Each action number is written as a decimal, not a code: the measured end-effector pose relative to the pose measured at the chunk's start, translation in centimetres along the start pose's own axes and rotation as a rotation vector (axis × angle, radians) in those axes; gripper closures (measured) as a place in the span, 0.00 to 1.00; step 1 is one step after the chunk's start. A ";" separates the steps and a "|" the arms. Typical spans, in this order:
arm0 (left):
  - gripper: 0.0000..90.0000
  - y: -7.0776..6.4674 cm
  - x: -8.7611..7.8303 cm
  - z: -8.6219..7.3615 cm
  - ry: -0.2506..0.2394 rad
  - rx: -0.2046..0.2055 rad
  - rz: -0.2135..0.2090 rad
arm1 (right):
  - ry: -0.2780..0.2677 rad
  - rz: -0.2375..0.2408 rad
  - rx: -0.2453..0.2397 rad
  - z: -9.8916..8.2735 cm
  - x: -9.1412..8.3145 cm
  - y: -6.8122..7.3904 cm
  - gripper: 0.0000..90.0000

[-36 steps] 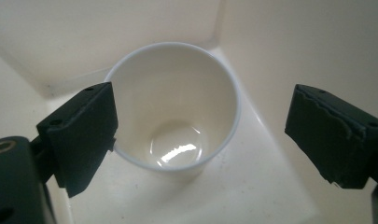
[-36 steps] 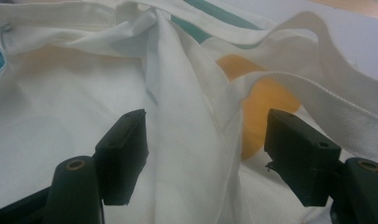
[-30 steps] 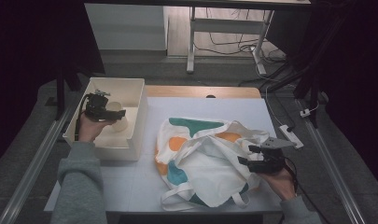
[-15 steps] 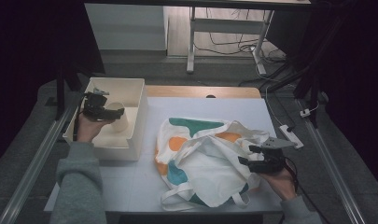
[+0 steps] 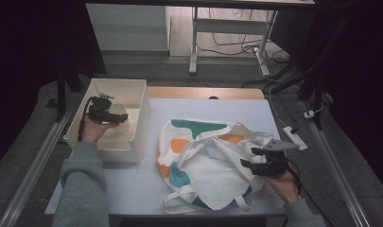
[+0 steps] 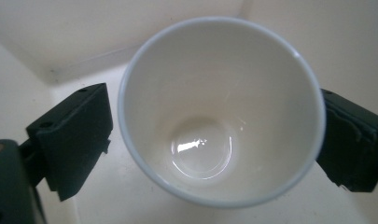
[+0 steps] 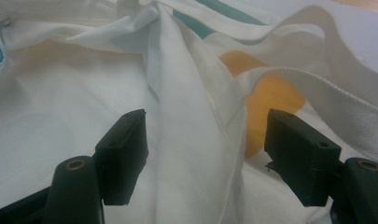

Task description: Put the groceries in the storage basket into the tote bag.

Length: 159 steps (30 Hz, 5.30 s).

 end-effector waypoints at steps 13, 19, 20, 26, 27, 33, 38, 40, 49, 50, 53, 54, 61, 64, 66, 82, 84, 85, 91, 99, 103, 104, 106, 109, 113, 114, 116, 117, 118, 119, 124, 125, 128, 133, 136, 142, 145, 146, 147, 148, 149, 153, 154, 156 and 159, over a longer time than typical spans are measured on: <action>0.22 -0.1 0.2 0.0 -0.017 -0.006 -0.029 | -0.004 -0.006 0.002 0.0 -0.1 -0.1 0.33; 0.22 -0.3 -0.8 0.4 -0.042 -0.019 -0.061 | -0.008 -0.009 0.001 0.1 -0.3 -0.1 0.33; 0.22 -0.3 -1.2 0.5 -0.050 -0.019 -0.061 | -0.010 -0.010 0.001 0.1 -0.3 -0.1 0.33; 0.22 -0.3 -3.5 1.0 -0.105 -0.022 -0.059 | -0.014 -0.009 0.001 0.2 -0.4 -0.1 0.33; 0.22 -0.4 -3.9 1.1 -0.114 -0.023 -0.063 | -0.014 -0.008 0.000 0.2 -0.4 -0.1 0.33; 0.22 -1.0 -5.9 1.5 -0.165 -0.026 -0.092 | -0.020 -0.009 -0.002 0.4 -0.4 0.0 0.33; 0.22 -1.4 -7.7 1.8 -0.218 -0.043 -0.154 | -0.026 -0.012 -0.005 0.5 -0.6 -0.1 0.33; 0.22 -1.4 -8.4 1.8 -0.235 -0.045 -0.172 | -0.028 -0.013 -0.006 0.5 -0.6 -0.1 0.33; 0.22 -2.1 -11.5 2.5 -0.321 -0.049 -0.245 | -0.030 -0.014 -0.010 0.7 -0.6 0.0 0.33; 0.22 -2.3 -11.8 2.7 -0.336 -0.048 -0.253 | -0.029 -0.015 -0.011 0.7 -0.6 -0.1 0.33; 0.22 -2.8 -13.0 3.3 -0.371 -0.049 -0.281 | -0.033 -0.014 -0.005 0.7 -0.7 -0.1 0.33; 0.22 -3.1 -13.4 3.4 -0.379 -0.044 -0.288 | -0.032 -0.014 -0.005 0.6 -0.7 -0.2 0.33; 0.22 -5.2 -15.2 4.4 -0.423 -0.005 -0.331 | -0.029 -0.011 -0.006 0.7 -0.6 -0.1 0.33; 0.22 -6.2 -16.0 4.7 -0.437 0.011 -0.355 | -0.031 -0.011 -0.007 0.7 -0.6 0.0 0.33; 0.22 -6.7 -16.4 4.9 -0.449 0.020 -0.355 | -0.030 -0.011 -0.007 0.7 -0.6 0.0 0.33; 0.22 -11.5 -17.1 5.7 -0.462 0.107 -0.416 | -0.032 -0.008 -0.014 0.8 -0.4 0.3 0.33; 0.22 -12.2 -17.1 5.7 -0.459 0.120 -0.415 | -0.036 -0.008 -0.021 0.9 -0.4 0.4 0.33; 0.22 -12.5 -17.1 5.7 -0.458 0.125 -0.420 | -0.036 -0.007 -0.022 1.0 -0.4 0.4 0.33; 0.22 -14.6 -17.1 5.7 -0.451 0.164 -0.449 | -0.043 -0.005 -0.036 1.3 -0.4 0.8 0.33; 0.22 -17.3 -16.9 5.6 -0.433 0.214 -0.488 | -0.056 0.013 -0.067 2.0 0.1 1.9 0.33; 0.22 -18.5 -16.9 5.5 -0.425 0.237 -0.504 | -0.062 0.023 -0.084 2.5 0.3 2.4 0.32; 0.22 -18.7 -16.8 5.5 -0.422 0.243 -0.507 | -0.063 0.023 -0.089 2.6 0.4 2.5 0.32; 0.22 -19.3 -16.7 5.4 -0.418 0.253 -0.513 | -0.065 0.028 -0.095 2.8 0.6 2.7 0.32; 0.22 -20.2 -16.5 5.3 -0.409 0.264 -0.526 | -0.066 0.031 -0.101 3.0 0.8 2.9 0.32; 0.22 -21.3 -16.2 5.2 -0.396 0.285 -0.538 | -0.072 0.038 -0.107 3.5 1.1 3.3 0.31; 0.22 -21.5 -16.1 5.2 -0.393 0.288 -0.542 | -0.072 0.040 -0.113 3.6 1.2 3.4 0.31; 0.22 -22.0 -16.0 5.1 -0.388 0.296 -0.550 | -0.070 0.043 -0.122 3.9 1.4 3.7 0.31; 0.22 -22.3 -16.0 5.1 -0.385 0.300 -0.555 | -0.071 0.044 -0.125 4.0 1.5 3.9 0.31; 0.22 -22.5 -15.9 5.0 -0.384 0.305 -0.556 | -0.074 0.048 -0.128 4.2 1.6 4.0 0.30; 0.22 -22.7 -15.9 5.0 -0.383 0.309 -0.557 | -0.074 0.050 -0.131 4.3 1.7 4.1 0.30; 0.22 -23.6 -15.7 4.8 -0.372 0.320 -0.569 | -0.074 0.052 -0.146 4.7 2.1 4.6 0.28; 0.22 -23.8 -15.6 4.8 -0.371 0.319 -0.568 | -0.074 0.054 -0.150 4.8 2.2 4.7 0.28; 0.22 -24.3 -15.3 4.7 -0.363 0.322 -0.572 | -0.080 0.058 -0.158 5.2 2.5 5.1 0.25; 0.22 -25.6 -14.8 4.4 -0.346 0.341 -0.588 | -0.082 0.056 -0.183 5.9 3.1 6.0 0.20; 0.22 -26.5 -14.7 4.3 -0.342 0.353 -0.600 | -0.081 0.068 -0.197 6.2 3.6 6.6 0.19; 0.22 -28.1 -14.5 4.2 -0.334 0.375 -0.617 | -0.089 0.076 -0.219 7.0 4.3 7.5 0.16; 0.22 -28.6 -14.1 4.2 -0.328 0.374 -0.620 | -0.103 0.078 -0.226 7.5 4.4 7.9 0.16; 0.22 -28.8 -14.0 4.2 -0.326 0.372 -0.621 | -0.109 0.080 -0.224 7.7 4.4 8.0 0.16; 0.22 -29.0 -13.9 4.2 -0.323 0.375 -0.622 | -0.115 0.082 -0.221 7.8 4.5 8.1 0.15; 0.22 -29.2 -13.8 4.1 -0.322 0.374 -0.624 | -0.119 0.083 -0.221 8.0 4.6 8.2 0.14; 0.22 -29.3 -13.7 4.1 -0.319 0.378 -0.626 | -0.121 0.081 -0.223 8.1 4.7 8.2 0.13; 0.22 -30.0 -13.5 4.0 -0.317 0.382 -0.636 | -0.119 0.077 -0.227 8.3 5.3 8.5 0.11; 0.22 -30.1 -13.5 4.0 -0.316 0.381 -0.636 | -0.118 0.076 -0.228 8.3 5.4 8.5 0.11; 0.22 -30.4 -13.4 3.9 -0.313 0.382 -0.640 | -0.114 0.076 -0.230 8.4 5.7 8.6 0.11; 0.22 -30.8 -13.3 3.9 -0.313 0.379 -0.649 | -0.117 0.072 -0.240 8.6 6.0 8.9 0.11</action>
Point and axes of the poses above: each handheld gripper's, and its own axes: x roughly forward along the jaws, z roughly out of its top, y roughly to its left, the point moved 10 cm from there along x, roughly forward along the jaws, and after that the axes turned 11 degrees about z, right-handed, at the moved point
